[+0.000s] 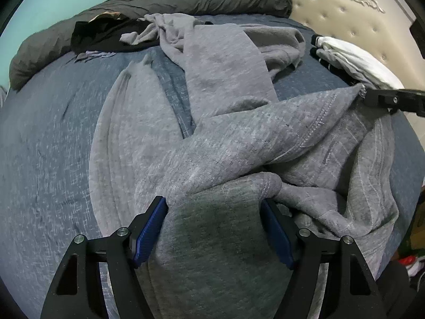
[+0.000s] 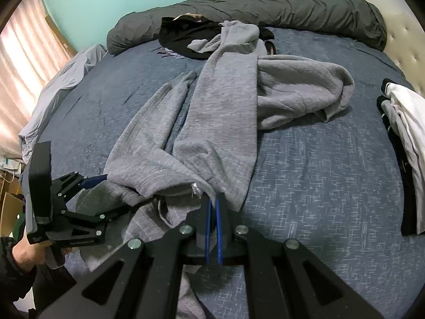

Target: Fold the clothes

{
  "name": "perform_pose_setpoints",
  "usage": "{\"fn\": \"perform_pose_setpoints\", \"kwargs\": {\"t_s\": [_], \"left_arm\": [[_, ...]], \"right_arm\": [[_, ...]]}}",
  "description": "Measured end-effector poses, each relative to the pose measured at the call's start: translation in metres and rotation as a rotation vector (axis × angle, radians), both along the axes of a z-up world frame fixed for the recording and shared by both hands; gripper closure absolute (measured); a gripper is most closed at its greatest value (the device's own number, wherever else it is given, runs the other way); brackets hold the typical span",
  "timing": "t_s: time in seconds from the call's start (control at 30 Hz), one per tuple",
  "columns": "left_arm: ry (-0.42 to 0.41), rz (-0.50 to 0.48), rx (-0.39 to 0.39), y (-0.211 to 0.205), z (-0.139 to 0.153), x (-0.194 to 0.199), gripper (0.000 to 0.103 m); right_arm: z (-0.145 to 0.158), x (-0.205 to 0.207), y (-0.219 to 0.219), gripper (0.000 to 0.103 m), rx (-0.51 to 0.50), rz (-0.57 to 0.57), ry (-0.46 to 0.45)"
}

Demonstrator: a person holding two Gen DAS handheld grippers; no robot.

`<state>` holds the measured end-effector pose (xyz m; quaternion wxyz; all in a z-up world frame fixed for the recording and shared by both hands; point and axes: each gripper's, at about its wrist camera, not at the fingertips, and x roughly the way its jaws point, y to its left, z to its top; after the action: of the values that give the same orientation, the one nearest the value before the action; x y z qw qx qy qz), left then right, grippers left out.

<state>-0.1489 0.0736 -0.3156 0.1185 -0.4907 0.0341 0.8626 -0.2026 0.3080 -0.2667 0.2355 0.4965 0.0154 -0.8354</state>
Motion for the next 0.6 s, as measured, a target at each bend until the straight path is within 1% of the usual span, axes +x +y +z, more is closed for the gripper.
{"fn": "perform_pose_setpoints", "kwargs": {"t_s": [0.17, 0.23, 0.3, 0.33, 0.4, 0.43, 0.47, 0.5, 0.57, 0.6], "left_arm": [[-0.016, -0.003, -0.022, -0.003, -0.004, 0.003, 0.027], [-0.011, -0.009, -0.024, -0.005, -0.003, 0.005, 0.034], [-0.003, -0.013, -0.020, -0.007, 0.000, 0.009, 0.045], [-0.001, -0.016, -0.014, -0.009, 0.003, 0.011, 0.047], [0.013, -0.030, -0.010, -0.012, 0.009, 0.018, 0.063], [0.022, -0.040, -0.008, -0.013, 0.014, 0.022, 0.069], [0.031, -0.051, -0.006, -0.015, 0.019, 0.026, 0.078], [0.042, -0.055, 0.000, -0.018, 0.025, 0.030, 0.084], [0.069, -0.055, 0.020, -0.026, 0.040, 0.038, 0.088], [0.090, -0.049, 0.036, -0.033, 0.051, 0.044, 0.088]], "right_arm": [[0.002, 0.003, -0.005, 0.100, -0.001, 0.004, 0.004], [0.003, 0.004, -0.006, 0.100, -0.003, 0.006, 0.005], [0.003, 0.005, -0.008, 0.100, -0.003, 0.007, 0.006], [0.003, 0.005, -0.008, 0.100, 0.000, 0.007, 0.005], [0.002, 0.005, -0.009, 0.100, 0.005, 0.006, 0.003], [0.002, 0.005, -0.009, 0.100, 0.004, 0.003, 0.002], [0.003, 0.005, -0.009, 0.100, 0.002, 0.000, 0.000], [0.003, 0.005, -0.009, 0.100, 0.000, -0.004, -0.001], [0.004, 0.004, -0.008, 0.100, -0.014, -0.017, -0.007], [0.006, 0.004, -0.007, 0.100, -0.021, -0.022, -0.009]]}}
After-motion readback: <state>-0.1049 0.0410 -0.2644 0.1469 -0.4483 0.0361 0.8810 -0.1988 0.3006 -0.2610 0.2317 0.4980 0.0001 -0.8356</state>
